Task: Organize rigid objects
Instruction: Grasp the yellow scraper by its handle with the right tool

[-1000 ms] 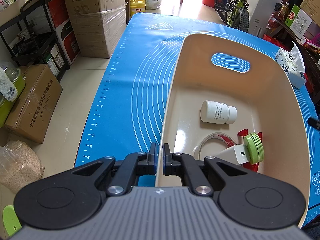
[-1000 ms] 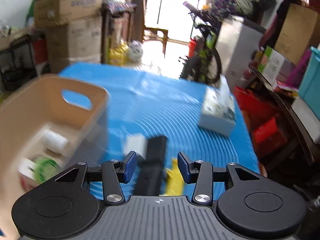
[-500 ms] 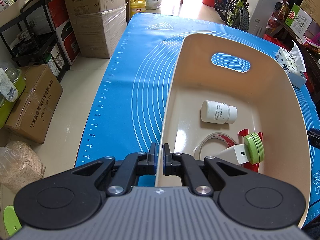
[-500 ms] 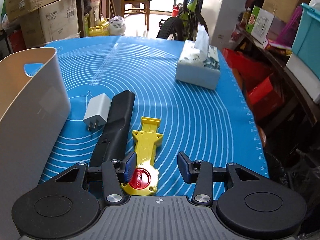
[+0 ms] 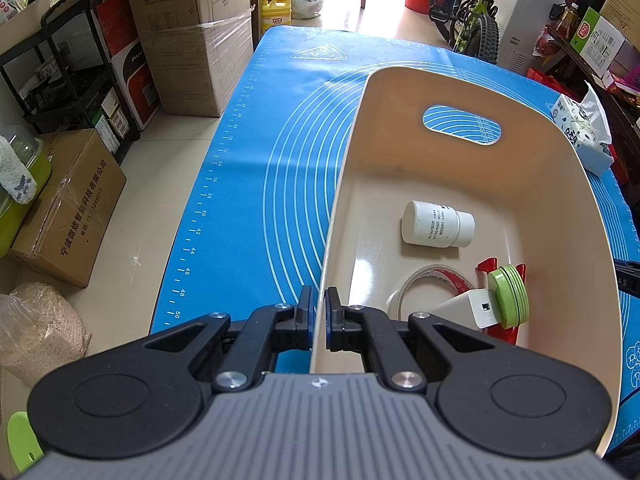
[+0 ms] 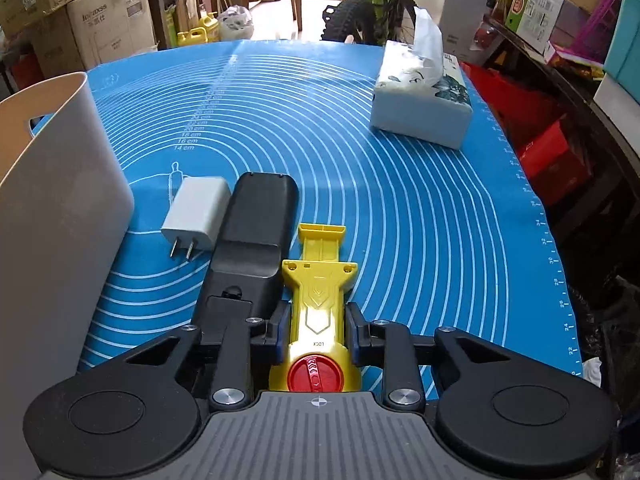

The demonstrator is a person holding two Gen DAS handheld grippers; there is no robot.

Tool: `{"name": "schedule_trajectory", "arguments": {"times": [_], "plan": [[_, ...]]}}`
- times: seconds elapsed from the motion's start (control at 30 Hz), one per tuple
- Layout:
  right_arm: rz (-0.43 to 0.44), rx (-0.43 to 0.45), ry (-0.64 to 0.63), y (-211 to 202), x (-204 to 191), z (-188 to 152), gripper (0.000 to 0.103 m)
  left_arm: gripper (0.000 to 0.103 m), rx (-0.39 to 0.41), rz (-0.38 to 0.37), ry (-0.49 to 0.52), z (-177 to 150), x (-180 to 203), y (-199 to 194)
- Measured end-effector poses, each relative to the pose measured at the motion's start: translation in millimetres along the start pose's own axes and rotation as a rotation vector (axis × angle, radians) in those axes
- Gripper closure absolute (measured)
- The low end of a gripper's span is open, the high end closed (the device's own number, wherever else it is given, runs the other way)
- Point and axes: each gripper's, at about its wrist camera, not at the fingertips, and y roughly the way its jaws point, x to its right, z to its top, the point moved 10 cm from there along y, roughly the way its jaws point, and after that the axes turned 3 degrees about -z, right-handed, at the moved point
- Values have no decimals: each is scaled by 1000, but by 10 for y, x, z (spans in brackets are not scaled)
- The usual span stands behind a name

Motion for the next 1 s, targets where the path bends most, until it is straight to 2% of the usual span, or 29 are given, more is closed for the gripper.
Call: {"name": "schedule_trajectory", "arguments": {"times": [0.23, 0.5, 0.8, 1.0], "plan": [[-48, 67, 25, -212, 157, -6, 67, 96, 0, 0, -1, 1, 9, 2], [-63, 179, 51, -717, 182, 135, 67, 96, 0, 0, -1, 1, 9, 3], [32, 333, -2, -1412, -371, 512, 67, 96, -1, -3, -3, -4, 2, 2], [133, 368, -41, -1637, -877, 691, 67, 96, -1, 0, -1, -7, -11, -1]]}}
